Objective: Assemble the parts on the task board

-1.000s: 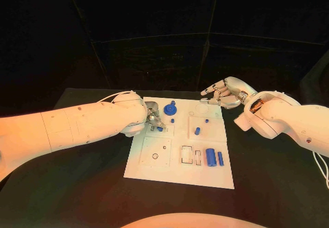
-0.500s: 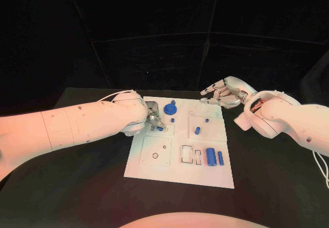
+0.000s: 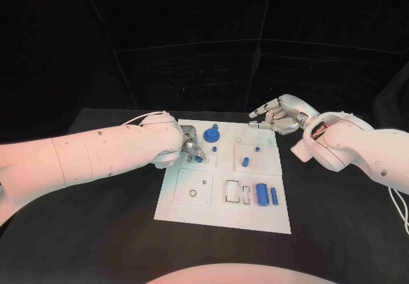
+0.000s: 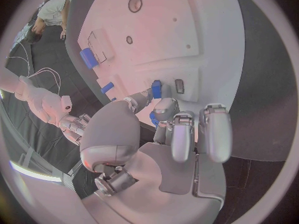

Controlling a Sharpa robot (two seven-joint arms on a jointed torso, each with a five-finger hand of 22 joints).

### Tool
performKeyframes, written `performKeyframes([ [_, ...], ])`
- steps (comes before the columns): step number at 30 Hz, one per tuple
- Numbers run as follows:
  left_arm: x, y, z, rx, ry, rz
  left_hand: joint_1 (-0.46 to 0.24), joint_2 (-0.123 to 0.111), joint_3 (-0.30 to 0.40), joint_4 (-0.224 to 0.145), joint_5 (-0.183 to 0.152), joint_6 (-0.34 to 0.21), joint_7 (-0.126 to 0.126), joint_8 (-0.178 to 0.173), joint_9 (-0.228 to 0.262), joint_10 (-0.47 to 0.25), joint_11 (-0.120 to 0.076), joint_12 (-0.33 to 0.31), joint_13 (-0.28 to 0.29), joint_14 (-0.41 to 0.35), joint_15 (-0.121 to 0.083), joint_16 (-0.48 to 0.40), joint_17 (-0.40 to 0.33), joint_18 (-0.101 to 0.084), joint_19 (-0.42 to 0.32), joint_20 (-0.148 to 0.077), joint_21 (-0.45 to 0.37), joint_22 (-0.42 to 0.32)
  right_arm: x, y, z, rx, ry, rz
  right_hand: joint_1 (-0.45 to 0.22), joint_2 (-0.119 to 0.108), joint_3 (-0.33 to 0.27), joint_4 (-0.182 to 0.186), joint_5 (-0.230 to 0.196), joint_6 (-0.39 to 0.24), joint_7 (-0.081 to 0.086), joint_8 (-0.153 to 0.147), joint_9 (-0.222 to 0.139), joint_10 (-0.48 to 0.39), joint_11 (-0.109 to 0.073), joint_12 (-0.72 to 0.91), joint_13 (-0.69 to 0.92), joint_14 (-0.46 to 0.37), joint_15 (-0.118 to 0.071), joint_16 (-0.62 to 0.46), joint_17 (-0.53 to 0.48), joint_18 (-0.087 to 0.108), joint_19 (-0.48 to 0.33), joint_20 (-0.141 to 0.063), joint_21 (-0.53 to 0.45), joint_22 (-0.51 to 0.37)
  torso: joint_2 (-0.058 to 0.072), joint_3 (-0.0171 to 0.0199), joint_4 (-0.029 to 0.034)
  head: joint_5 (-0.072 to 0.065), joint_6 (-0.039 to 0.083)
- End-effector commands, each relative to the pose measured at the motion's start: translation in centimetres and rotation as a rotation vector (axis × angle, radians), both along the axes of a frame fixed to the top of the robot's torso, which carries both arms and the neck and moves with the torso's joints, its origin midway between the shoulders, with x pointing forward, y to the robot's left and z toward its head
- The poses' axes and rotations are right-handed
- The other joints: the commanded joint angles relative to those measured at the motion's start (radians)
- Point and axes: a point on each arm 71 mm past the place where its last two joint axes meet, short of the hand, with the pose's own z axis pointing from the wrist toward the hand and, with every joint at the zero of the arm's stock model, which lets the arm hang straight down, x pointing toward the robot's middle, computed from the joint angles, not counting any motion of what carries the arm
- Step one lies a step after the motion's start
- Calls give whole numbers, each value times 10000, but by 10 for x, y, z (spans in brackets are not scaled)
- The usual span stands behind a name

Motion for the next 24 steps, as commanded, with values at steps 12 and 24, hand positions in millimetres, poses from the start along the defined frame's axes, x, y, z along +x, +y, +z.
performKeyframes([
  [12,2,-1,-4,135,267,35,-564,-107,-632,378,-50,201,17,-8,-51,103,11,135,82,1042,-62,32,2634,-144,270,-68,69,463,0,2,1,8,-49,76,-159,20,-144,49,92,4,-18,3,8,20,-4,-101,-77,357,-22,-73,-39,174,-117,5,-97,-19,-2,-5,2,-15,-22],
  [24,3,-3,-4,170,295,7,-940,-185,-1289,764,-50,322,-3,40,-53,159,0,200,130,1042,-68,32,2634,-160,305,-72,117,556,0,2,1,12,-60,68,-189,16,-188,66,106,1,-16,2,7,-44,-3,-219,-189,348,-21,-108,-86,186,-153,5,-129,-72,-6,0,5,-18,-52],
])
